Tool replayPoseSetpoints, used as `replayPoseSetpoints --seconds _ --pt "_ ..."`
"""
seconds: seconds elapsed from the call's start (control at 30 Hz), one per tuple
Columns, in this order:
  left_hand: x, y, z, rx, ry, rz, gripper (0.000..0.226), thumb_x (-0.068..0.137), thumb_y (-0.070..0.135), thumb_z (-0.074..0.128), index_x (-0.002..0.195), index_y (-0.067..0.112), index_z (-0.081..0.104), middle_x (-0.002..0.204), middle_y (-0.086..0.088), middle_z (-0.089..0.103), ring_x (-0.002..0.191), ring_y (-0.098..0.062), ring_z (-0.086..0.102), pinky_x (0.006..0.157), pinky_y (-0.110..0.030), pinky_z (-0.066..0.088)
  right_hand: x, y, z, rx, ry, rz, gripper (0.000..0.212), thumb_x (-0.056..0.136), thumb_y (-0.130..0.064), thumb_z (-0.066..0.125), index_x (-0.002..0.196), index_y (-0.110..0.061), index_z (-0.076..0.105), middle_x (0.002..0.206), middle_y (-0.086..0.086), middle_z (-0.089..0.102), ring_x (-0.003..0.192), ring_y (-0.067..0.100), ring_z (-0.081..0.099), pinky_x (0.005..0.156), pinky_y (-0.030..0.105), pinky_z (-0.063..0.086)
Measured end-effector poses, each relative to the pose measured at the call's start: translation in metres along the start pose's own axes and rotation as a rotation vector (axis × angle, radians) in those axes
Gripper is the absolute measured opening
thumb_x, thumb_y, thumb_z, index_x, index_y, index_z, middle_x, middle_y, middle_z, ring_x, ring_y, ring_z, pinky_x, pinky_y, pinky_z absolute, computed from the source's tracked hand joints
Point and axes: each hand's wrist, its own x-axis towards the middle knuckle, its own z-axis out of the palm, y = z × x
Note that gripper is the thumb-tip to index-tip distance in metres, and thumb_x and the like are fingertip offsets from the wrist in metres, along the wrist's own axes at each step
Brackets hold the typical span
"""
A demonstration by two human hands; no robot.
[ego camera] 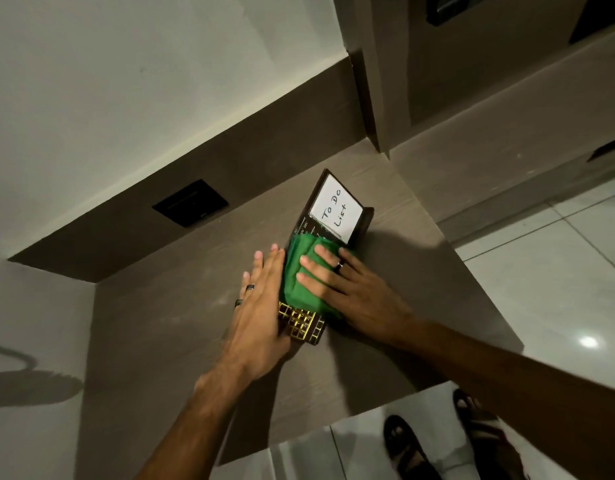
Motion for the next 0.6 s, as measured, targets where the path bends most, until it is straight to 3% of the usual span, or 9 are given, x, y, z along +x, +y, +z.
replayPoseSetpoints --seconds 0.07,0.17,0.23,0.33,0.4,0.5,0.6 --pt "0.001 0.002 0.0 0.024 0.002 0.004 0.118 0.068 0.007 0.07 0.149 0.027 -0.013 0.158 0.006 -0.014 0.144 -0.008 -0.022 0.118 -0.036 -0.014 0.004 0.017 -0.003 -0.039 0.026 -0.003 0.077 0.085 -0.017 0.066 0.15 -0.015 0.024 0.158 0.01 0.02 0.147 0.031 0.008 0.118 0.051 0.009" --pt "0.002 0.005 -0.002 0.052 0.001 -0.005 0.12 0.067 0.007 0.071 0.147 0.028 -0.016 0.157 0.007 -0.017 0.143 -0.009 -0.024 0.115 -0.033 -0.019 -0.005 0.027 -0.005 -0.02 0.019 0.161 0.087 0.078 -0.015 0.074 0.15 -0.017 0.025 0.158 0.01 0.023 0.147 0.032 0.007 0.117 0.051 0.01" --pt "0.001 0.008 -0.003 0.033 0.006 -0.013 0.12 0.066 0.005 0.071 0.145 0.03 -0.017 0.157 0.009 -0.017 0.143 -0.007 -0.025 0.115 -0.033 -0.02 -0.016 0.013 0.001 0.002 -0.014 0.079 0.09 0.075 -0.015 0.076 0.149 -0.017 0.025 0.157 0.01 0.026 0.146 0.033 0.01 0.116 0.051 0.01" --pt "0.0 0.008 -0.002 0.014 0.007 -0.017 0.118 0.068 0.0 0.068 0.145 0.031 -0.015 0.155 0.011 -0.016 0.143 -0.006 -0.024 0.117 -0.035 -0.016 0.001 0.002 -0.002 0.053 0.04 -0.058 0.069 0.084 -0.006 0.06 0.147 -0.015 0.033 0.155 0.011 0.029 0.145 0.034 0.015 0.118 0.049 0.009" --pt "0.0 0.007 -0.002 0.014 -0.004 -0.027 0.119 0.067 -0.005 0.066 0.144 0.032 -0.016 0.155 0.013 -0.017 0.142 -0.005 -0.024 0.117 -0.034 -0.016 0.015 0.015 -0.01 0.056 0.097 0.048 0.059 0.086 -0.007 0.051 0.143 -0.013 0.041 0.152 0.013 0.037 0.143 0.036 0.022 0.117 0.05 0.015" --pt "0.001 0.008 -0.004 -0.022 -0.004 -0.031 0.119 0.067 -0.006 0.066 0.146 0.032 -0.014 0.155 0.013 -0.017 0.142 -0.004 -0.024 0.116 -0.032 -0.017 -0.003 0.024 -0.016 0.113 -0.001 0.24 0.062 0.086 -0.026 0.052 0.145 -0.013 0.039 0.154 0.011 0.033 0.145 0.035 0.014 0.115 0.056 0.021" --pt "-0.001 0.008 -0.003 -0.043 -0.003 -0.009 0.119 0.067 -0.006 0.068 0.147 0.03 -0.012 0.157 0.011 -0.015 0.143 -0.004 -0.022 0.116 -0.031 -0.016 -0.022 0.003 -0.009 0.125 -0.049 0.092 0.061 0.086 -0.018 0.055 0.145 -0.016 0.04 0.154 0.01 0.034 0.144 0.035 0.017 0.113 0.057 0.025"
